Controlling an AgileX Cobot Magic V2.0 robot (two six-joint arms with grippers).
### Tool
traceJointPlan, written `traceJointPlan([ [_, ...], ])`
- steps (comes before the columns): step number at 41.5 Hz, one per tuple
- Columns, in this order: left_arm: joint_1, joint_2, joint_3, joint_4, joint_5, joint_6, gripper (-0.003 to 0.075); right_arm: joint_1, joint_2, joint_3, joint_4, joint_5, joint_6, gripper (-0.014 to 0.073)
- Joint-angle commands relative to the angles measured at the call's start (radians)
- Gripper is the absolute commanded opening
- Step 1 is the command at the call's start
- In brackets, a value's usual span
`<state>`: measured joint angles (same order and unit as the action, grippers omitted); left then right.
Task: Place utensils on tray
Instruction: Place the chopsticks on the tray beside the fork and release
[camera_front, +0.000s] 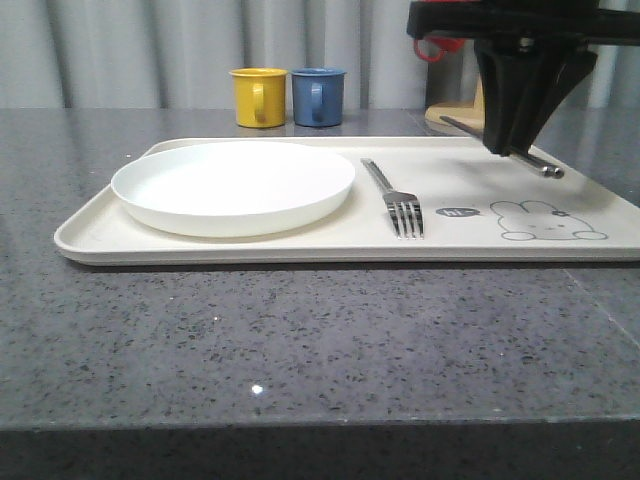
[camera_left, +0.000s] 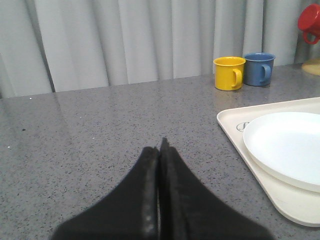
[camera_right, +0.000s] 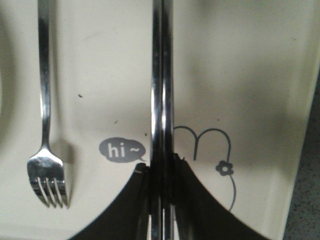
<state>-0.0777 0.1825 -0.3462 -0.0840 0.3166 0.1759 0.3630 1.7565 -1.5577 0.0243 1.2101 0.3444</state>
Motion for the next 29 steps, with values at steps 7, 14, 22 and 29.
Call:
traceJointPlan([
  [7,0.000,0.010,-0.030,-0.012,-0.086,-0.008,-0.0019,-0.001,0.004,-0.033,0.010,-0.078,0.025,-0.0004],
  [14,0.000,0.010,-0.030,-0.012,-0.086,-0.008,-0.0019,-0.001,0.024,-0.033,0.022,-0.099,0.036,-0.0004],
  [22,0.000,0.010,-0.030,-0.012,-0.086,-0.008,-0.0019,-0.001,0.050,-0.033,0.026,-0.078,0.036,-0.0004],
  [29,0.000,0.010,-0.030,-0.012,-0.086,-0.008,-0.0019,-0.001,0.061,-0.033,0.028,-0.075,0.036,-0.0004],
])
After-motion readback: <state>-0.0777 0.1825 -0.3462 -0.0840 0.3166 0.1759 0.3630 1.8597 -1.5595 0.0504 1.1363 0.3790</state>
